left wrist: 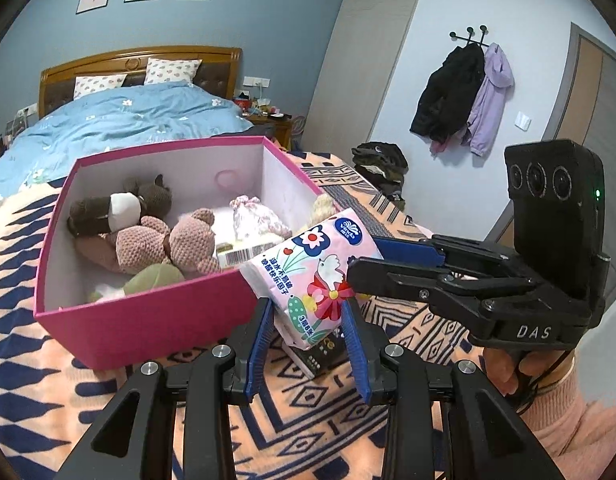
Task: Organize objects
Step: 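Lift the floral pink tissue pack and carry it toward the pink box, then lower the floral tissue pack into the pink box and open the right gripper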
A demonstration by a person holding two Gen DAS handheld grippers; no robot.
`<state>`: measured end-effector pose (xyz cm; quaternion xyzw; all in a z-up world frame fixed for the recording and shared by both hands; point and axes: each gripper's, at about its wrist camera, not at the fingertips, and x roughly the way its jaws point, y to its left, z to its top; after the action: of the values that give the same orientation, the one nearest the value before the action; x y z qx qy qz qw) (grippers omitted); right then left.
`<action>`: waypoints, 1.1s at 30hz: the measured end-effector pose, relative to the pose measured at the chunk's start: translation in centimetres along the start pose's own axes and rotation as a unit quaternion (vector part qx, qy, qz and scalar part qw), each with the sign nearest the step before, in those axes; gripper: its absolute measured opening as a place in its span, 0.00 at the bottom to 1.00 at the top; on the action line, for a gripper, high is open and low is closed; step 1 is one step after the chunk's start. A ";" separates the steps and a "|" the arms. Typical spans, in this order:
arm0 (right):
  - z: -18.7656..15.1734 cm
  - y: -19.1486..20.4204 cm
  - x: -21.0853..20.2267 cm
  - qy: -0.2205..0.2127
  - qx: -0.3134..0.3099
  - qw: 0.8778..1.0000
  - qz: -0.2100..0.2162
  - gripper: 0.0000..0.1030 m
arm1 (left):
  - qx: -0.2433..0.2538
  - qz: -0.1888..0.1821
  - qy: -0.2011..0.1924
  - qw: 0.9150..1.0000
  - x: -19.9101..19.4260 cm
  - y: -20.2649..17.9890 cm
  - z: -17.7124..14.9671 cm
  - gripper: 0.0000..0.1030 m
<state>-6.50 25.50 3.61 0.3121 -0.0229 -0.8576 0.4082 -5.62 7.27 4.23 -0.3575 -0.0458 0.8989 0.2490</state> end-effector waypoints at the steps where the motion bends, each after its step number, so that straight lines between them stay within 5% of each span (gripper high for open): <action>1: 0.1 -0.1 -0.1 -0.001 0.000 1.000 0.001 0.40 | 0.002 0.002 -0.001 1.000 0.0 0.0 0.2 0.34; 33: 3.4 -2.0 0.6 -0.022 0.005 1.000 -0.005 0.40 | 0.024 0.035 -0.014 0.999 1.7 0.7 4.4 0.34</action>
<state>-10.05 25.70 5.47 0.2957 -0.0344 -0.8661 0.4016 -9.87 7.93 6.28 -0.3400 -0.0150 0.9129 0.2254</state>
